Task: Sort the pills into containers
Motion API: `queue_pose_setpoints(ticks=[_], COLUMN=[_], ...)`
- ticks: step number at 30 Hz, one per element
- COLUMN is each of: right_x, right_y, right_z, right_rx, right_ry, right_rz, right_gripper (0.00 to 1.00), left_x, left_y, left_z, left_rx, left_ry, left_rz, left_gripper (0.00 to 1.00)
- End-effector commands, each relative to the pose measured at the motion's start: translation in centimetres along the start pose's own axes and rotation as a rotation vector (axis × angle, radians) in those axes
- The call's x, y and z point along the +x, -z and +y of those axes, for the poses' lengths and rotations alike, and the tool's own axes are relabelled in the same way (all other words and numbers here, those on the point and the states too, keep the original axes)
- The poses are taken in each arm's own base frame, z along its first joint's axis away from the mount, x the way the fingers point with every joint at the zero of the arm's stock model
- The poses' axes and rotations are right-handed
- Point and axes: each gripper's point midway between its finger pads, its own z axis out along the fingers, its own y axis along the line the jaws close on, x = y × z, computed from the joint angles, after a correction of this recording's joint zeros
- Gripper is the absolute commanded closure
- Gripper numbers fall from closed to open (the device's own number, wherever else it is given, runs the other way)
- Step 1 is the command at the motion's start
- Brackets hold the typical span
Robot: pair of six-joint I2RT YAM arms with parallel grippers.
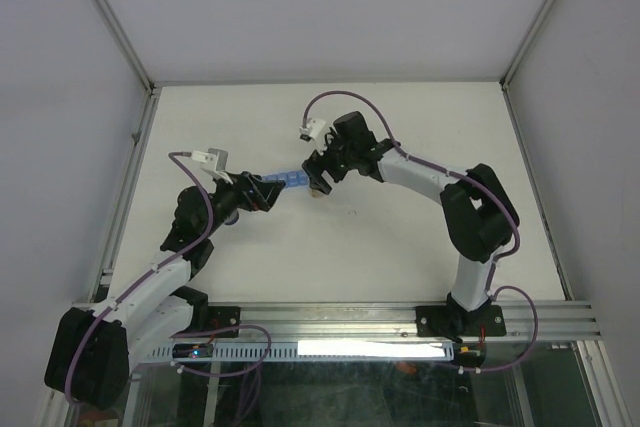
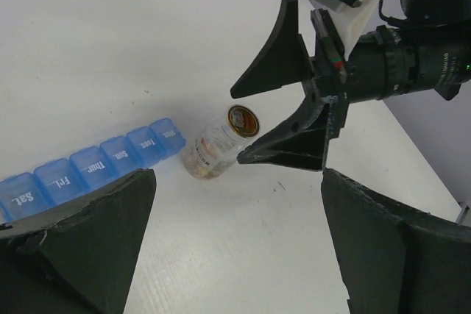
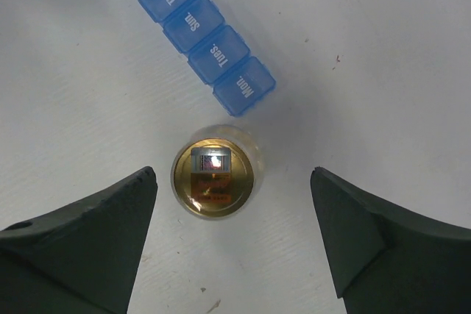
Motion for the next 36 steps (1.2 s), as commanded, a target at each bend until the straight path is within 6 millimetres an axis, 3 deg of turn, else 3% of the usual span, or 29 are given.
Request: queue_pose_setpoints(ticks=[1, 6, 12, 16, 20, 26, 33, 36], right_x=[-1.3, -0.3, -0.6, -0.8, -0.9, -0.7, 1.6, 2.3], right_y=[-1.1, -1.9, -1.9, -1.4, -0.5, 2.1, 4.2, 4.9], right_z=[-0.1, -0.5, -0.6, -1.4, -2.5, -7.2, -13.2, -14.8], right_rx=[0.018, 0.032, 0.017, -0.005, -0.004, 0.107, 0.275, 0.308], right_ry=[-0.009, -0.019, -0.033, -0.076, -0.1, -0.131, -0.117, -0.131], right_rz=[-0.003, 0.025, 0.009, -0.013, -0.03, -0.064, -0.044, -0.041], right_gripper=[0.12, 0.23, 0.37, 0.56, 0.69, 0.7, 0.7, 0.7], left_x=[-1.4, -1.2, -0.8, -0.9, -1.0, -0.9, -0.6, -0.6], left_y=[0.1, 0.2, 0.1, 0.3, 0.5, 0.5, 0.5, 0.5], left_z=[-1.1, -0.8, -0.6, -0.8, -1.0, -1.1, -1.6, -1.9], left_rx=[0.049, 0.035, 0.027, 0.037, 0.045, 0.054, 0.084, 0.097], left_ry=[-0.008, -0.007, 0.002, 0.003, 0.001, 0.002, 0.0, -0.001], left_rz=[-0.051, -0.049, -0.036, -0.033, -0.039, -0.037, -0.021, -0.019], left_gripper=[0.01, 0.01, 0.01, 0.01, 0.01, 0.01, 0.01, 0.01])
